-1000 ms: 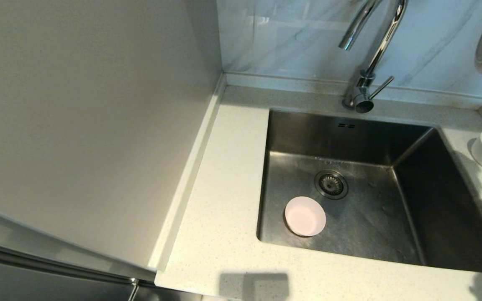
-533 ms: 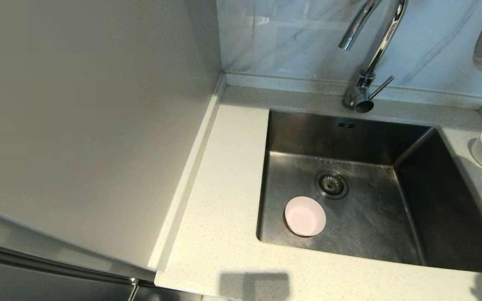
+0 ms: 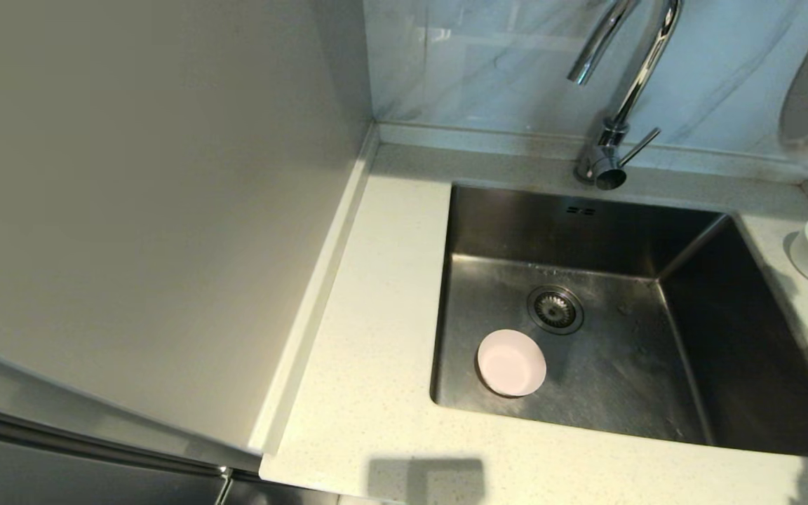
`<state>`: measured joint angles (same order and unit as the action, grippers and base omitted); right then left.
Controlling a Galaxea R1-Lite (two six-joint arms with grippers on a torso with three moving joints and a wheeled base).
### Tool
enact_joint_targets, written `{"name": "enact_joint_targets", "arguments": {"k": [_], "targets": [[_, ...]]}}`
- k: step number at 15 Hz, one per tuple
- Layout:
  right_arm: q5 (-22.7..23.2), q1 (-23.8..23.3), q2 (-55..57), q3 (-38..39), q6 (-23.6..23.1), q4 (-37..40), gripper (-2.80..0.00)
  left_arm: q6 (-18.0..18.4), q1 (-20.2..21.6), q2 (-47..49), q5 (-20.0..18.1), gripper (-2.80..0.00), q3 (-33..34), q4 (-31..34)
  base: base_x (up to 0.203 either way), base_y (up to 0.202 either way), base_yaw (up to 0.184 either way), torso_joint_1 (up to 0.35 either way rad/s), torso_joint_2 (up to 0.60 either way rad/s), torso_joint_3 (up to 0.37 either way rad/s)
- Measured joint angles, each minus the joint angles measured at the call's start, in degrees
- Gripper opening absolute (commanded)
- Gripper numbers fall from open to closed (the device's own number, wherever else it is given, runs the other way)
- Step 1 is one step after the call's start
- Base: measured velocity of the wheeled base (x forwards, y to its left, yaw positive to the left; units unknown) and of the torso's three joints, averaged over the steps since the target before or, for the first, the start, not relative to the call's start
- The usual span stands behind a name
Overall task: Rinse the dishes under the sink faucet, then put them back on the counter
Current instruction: Put a bowl back to the table from the sink
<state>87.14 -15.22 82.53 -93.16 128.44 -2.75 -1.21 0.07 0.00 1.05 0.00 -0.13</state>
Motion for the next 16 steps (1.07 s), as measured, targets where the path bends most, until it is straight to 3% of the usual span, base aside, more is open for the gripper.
{"name": "enact_joint_targets", "arguments": {"k": [2, 5, 13, 15, 16], "targets": [[-0.04, -3.26, -0.12, 7.00, -0.43, 1.05, -2.80, 0.00, 0.00, 0.00, 0.00, -2.80, 0.00, -0.02, 0.000, 0.000, 0.000, 0.000, 0.00, 0.000], [-0.02, -6.83, -0.52, 12.08, -6.19, -11.40, -2.80, 0.02, 0.00, 0.00, -0.04, -2.80, 0.00, -0.01, 0.000, 0.000, 0.000, 0.000, 0.00, 0.000], [0.07, -6.14, -1.57, 17.55, -38.94, -69.83, -2.80, 0.00, 0.00, 0.00, -0.01, -2.80, 0.00, -0.02, 0.000, 0.000, 0.000, 0.000, 0.00, 0.000], [0.07, -6.02, -1.55, 15.92, -47.52, -78.66, -2.80, 0.05, 0.00, 0.00, -0.06, -2.80, 0.00, -0.02, 0.000, 0.000, 0.000, 0.000, 0.00, 0.000], [0.09, -5.99, -1.59, 14.41, -48.76, -78.55, -2.80, 0.02, 0.00, 0.00, -0.04, -2.80, 0.00, -0.02, 0.000, 0.000, 0.000, 0.000, 0.00, 0.000]]}}
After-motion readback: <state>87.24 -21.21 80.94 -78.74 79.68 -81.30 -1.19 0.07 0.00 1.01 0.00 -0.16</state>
